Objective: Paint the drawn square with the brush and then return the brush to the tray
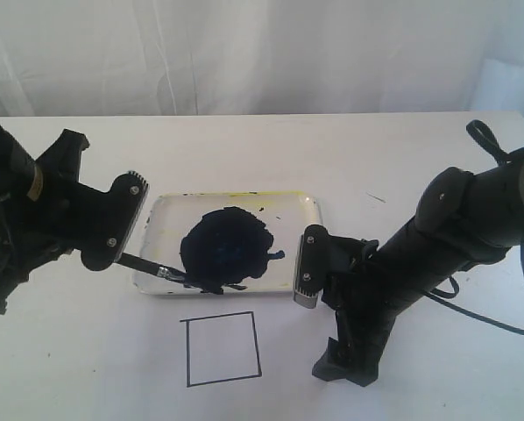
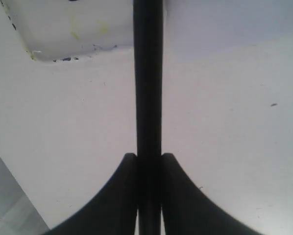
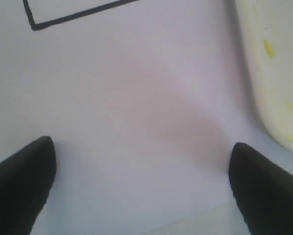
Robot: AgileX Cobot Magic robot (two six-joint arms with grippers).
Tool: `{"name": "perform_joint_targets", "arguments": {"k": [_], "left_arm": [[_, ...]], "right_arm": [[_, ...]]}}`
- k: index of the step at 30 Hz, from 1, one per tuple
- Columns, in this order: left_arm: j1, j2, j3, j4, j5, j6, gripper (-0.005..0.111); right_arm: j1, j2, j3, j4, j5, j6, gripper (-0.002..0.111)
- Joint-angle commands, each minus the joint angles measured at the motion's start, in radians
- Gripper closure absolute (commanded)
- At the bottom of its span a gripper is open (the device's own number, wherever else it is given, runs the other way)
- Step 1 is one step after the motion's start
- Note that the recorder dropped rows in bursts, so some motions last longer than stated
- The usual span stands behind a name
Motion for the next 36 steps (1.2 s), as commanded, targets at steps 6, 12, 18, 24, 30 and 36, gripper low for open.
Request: {"name": "perform_joint_targets", "arguments": {"k": [6, 12, 18, 24, 30, 36], "left_arm": [[-0.015, 0.010, 0.009, 0.005, -0.037, -0.185, 0.107], [-0.015, 0.029, 0.009, -0.049, -0.054, -0.187, 0.107], [-0.015, 0.038, 0.009, -0.088, -0.081, -0.191, 0.107], [-0.015, 0.065, 0.009, -0.075, -0.094, -0.234, 0.107], [-0.015, 0.105, 0.002, 0.004, -0.092, -0.315, 0.107], [-0.015, 0.122, -0.039, -0.050, -0.039, -0.314, 0.107]], "right_arm": [[0.000, 0.034, 0.022, -0.040, 0.055, 0.005, 0.019], [0.000, 0.034, 0.022, -0.040, 0.055, 0.005, 0.019], [0.000, 0.034, 0.022, -0.040, 0.055, 0.005, 0.019], [0.000, 0.034, 0.022, -0.040, 0.055, 0.005, 0.019], [0.000, 0.034, 0.022, -0.040, 0.055, 0.005, 0.019], [0.000, 0.034, 0.022, -0.040, 0.055, 0.005, 0.019]]}}
